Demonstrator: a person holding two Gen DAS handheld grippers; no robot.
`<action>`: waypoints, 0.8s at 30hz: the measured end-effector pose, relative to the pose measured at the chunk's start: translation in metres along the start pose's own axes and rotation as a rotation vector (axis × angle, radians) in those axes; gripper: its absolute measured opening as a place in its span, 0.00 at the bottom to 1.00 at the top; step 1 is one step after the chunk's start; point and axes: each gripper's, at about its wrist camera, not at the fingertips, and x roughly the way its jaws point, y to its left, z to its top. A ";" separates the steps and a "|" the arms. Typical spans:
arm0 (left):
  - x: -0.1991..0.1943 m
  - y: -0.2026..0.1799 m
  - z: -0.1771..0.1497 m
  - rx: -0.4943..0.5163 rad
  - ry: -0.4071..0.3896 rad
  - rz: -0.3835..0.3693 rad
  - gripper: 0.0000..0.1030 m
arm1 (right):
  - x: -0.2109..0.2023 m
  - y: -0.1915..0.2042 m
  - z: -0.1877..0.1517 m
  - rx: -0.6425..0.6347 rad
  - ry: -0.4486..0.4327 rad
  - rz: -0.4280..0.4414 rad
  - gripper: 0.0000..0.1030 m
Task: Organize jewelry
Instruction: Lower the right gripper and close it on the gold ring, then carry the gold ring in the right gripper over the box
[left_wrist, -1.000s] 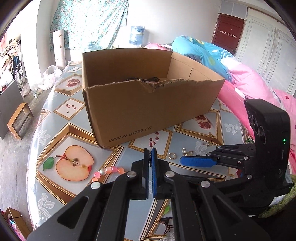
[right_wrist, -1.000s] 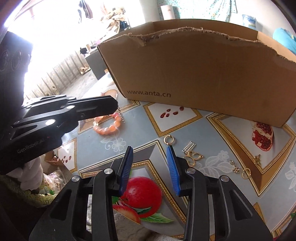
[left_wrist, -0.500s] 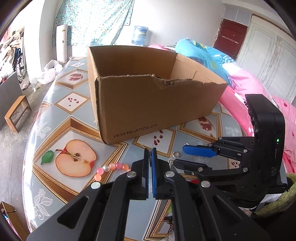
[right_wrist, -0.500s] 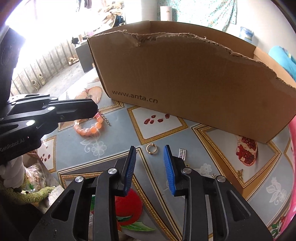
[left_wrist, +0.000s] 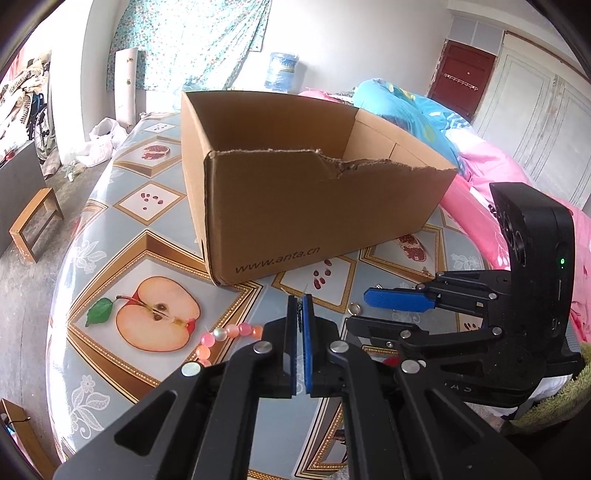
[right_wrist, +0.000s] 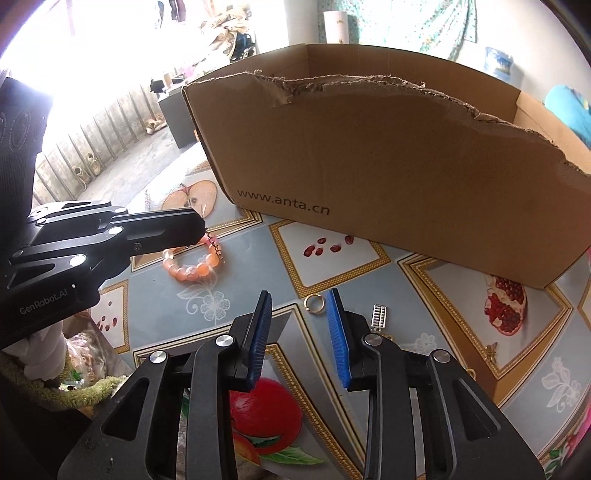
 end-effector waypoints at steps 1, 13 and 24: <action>0.000 0.000 0.000 0.000 0.001 0.001 0.02 | 0.001 0.000 0.001 -0.016 0.001 -0.009 0.28; 0.003 0.000 0.001 -0.013 0.010 0.018 0.02 | 0.000 -0.006 0.000 -0.014 0.026 0.099 0.28; 0.002 -0.003 0.002 0.005 0.007 0.026 0.02 | 0.011 -0.001 0.000 -0.152 0.015 0.010 0.14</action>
